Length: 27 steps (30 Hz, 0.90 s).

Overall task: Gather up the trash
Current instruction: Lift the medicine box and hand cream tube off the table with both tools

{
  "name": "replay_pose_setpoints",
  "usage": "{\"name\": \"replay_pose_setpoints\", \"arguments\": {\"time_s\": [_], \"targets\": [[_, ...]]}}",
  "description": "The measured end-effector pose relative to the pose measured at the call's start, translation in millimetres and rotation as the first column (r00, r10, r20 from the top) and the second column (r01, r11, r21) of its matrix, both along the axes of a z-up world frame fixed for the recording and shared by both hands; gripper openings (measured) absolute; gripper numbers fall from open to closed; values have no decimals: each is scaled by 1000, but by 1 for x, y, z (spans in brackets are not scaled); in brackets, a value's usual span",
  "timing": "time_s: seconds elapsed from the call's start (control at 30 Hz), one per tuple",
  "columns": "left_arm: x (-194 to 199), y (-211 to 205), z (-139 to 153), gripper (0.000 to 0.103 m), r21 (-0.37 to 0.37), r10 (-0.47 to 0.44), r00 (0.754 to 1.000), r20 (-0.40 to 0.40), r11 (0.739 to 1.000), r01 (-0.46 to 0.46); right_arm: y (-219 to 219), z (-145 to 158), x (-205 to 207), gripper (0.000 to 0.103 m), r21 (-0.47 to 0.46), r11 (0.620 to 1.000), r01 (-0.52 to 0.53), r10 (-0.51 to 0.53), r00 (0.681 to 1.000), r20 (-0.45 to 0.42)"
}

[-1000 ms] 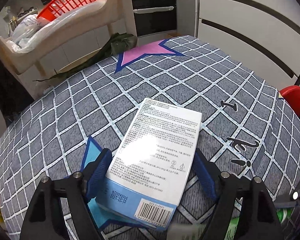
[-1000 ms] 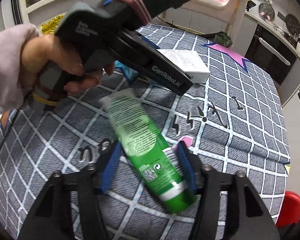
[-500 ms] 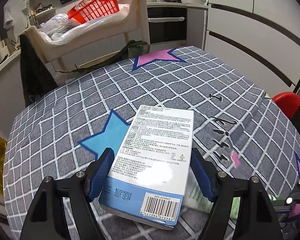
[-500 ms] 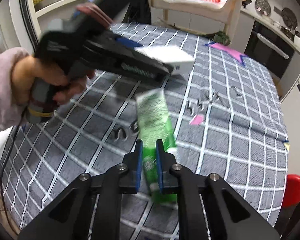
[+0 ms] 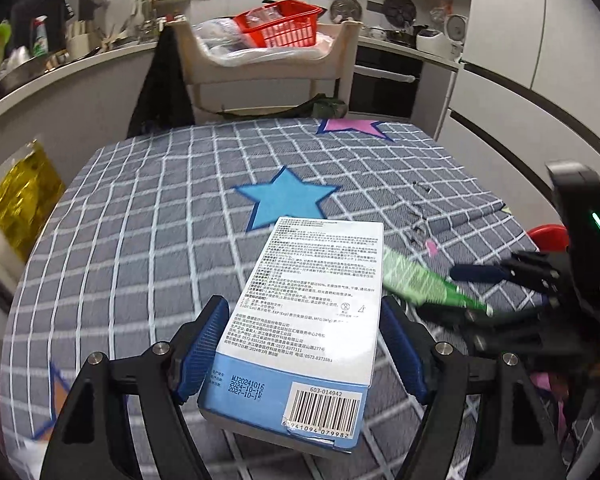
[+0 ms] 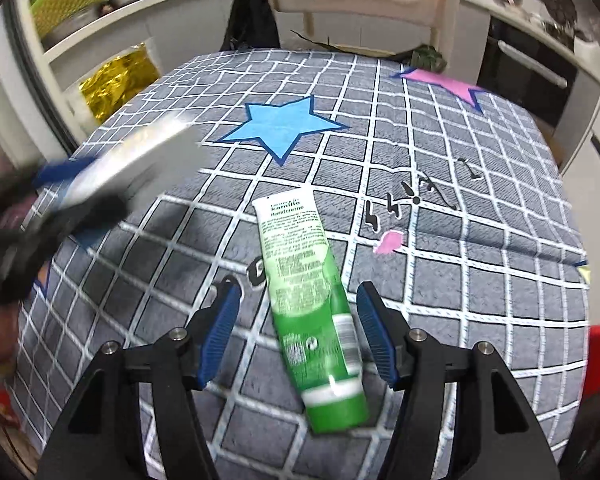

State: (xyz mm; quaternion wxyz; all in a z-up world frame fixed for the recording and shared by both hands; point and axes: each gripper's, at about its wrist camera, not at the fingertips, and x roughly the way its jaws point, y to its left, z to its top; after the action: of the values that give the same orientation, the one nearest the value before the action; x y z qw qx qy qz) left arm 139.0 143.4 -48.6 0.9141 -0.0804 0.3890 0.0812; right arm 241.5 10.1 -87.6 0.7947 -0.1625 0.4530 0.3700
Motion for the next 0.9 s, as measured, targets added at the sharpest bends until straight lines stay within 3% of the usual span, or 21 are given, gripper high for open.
{"name": "replay_pose_setpoints", "arguments": {"time_s": [0.1, 0.17, 0.27, 0.4, 0.53, 0.73, 0.9], "targets": [[-18, -7, -6, 103, -13, 19, 1000, -3, 1000, -19, 7, -8, -2, 61, -19, 1000, 19, -19, 1000, -21], [-25, -12, -12, 103, -16, 17, 1000, -15, 1000, -17, 11, -11, -6, 59, -40, 999, 28, -28, 1000, 10], [-26, -18, -20, 103, -6, 2, 999, -45, 1000, -2, 15, -10, -12, 45, -88, 995, 37, -33, 998, 49], [-31, -23, -24, 103, -6, 0, 999, -43, 1000, -1, 9, -9, -21, 43, -86, 995, 56, -54, 998, 26], [-31, -20, -23, 103, -14, 25, 999, -48, 1000, -25, -3, -5, -34, 43, -52, 995, 81, -81, 997, -2], [-30, 1, -22, 103, -123, 147, 986, -72, 980, -156, -28, 10, -54, 43, 11, 991, 131, -131, 991, -13], [-6, -6, -36, 103, -75, 121, 978, -169, 988, -135, -52, 25, -73, 43, 70, 979, 194, -193, 981, -17]]}}
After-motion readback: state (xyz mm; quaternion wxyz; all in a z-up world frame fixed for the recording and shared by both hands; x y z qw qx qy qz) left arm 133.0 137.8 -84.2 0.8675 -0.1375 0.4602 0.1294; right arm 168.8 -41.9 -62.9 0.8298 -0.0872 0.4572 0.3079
